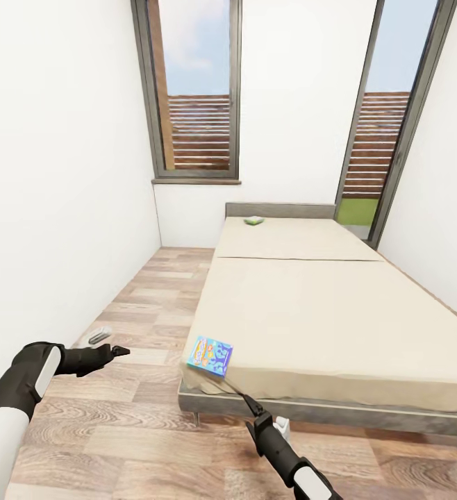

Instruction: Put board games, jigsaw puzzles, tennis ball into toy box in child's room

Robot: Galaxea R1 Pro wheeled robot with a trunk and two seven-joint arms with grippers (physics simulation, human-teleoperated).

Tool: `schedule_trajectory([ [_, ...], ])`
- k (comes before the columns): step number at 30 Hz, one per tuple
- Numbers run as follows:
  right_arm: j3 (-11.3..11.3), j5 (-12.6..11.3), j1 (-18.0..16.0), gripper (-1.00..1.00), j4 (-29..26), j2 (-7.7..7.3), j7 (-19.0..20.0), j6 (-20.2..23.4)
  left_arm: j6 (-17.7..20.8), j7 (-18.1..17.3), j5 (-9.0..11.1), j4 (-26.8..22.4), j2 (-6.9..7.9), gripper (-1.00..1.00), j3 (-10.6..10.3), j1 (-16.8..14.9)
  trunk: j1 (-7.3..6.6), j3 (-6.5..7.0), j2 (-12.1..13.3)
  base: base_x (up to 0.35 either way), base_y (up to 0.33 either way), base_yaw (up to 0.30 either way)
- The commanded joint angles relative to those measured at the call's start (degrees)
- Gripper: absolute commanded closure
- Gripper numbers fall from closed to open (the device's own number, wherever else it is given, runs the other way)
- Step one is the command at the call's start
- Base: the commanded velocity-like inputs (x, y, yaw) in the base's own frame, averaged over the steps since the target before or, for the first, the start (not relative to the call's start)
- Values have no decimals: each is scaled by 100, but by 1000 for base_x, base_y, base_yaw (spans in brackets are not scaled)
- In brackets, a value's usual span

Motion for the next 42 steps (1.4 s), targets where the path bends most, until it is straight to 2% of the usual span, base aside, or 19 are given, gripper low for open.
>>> schedule_trajectory([
  [1, -15, -49, -2, -100, -2, 2, 7, 52, 43, 8, 35, -2, 0, -100, 13, -3, -1, -6, -2, 0, 0, 0],
  [22, 8, -11, -6, -100, -18, 2, -87, 101, 9, 9, 35, -2, -13, -100, 1, -3, -1, -6, -2, 0, 0, 0],
  [26, 46, 5, -9, -100, -20, 2, -207, 104, 8, 9, 39, -2, -14, -100, 0, -3, -1, -6, -2, 0, 0, 0],
  [31, 221, 23, -12, -100, -46, 2, -504, 136, 8, 9, 42, -2, -11, -100, 6, -3, -1, -6, -2, 0, 0, 0],
  [33, 389, 26, -20, -100, -64, 2, -579, 204, 6, 9, 43, -2, -8, -100, 7, -3, -1, -6, -2, 0, 0, 0],
  [39, 711, 28, -40, -100, -141, 2, -644, 362, 3, 9, 44, -2, -7, -100, 8, -3, -1, -6, -2, 0, 0, 0],
  [42, 885, 29, -44, -100, -351, 2, -657, 428, 1, 7, 44, 0, -6, -100, 8, -3, -1, -6, -2, 0, 0, 0],
])
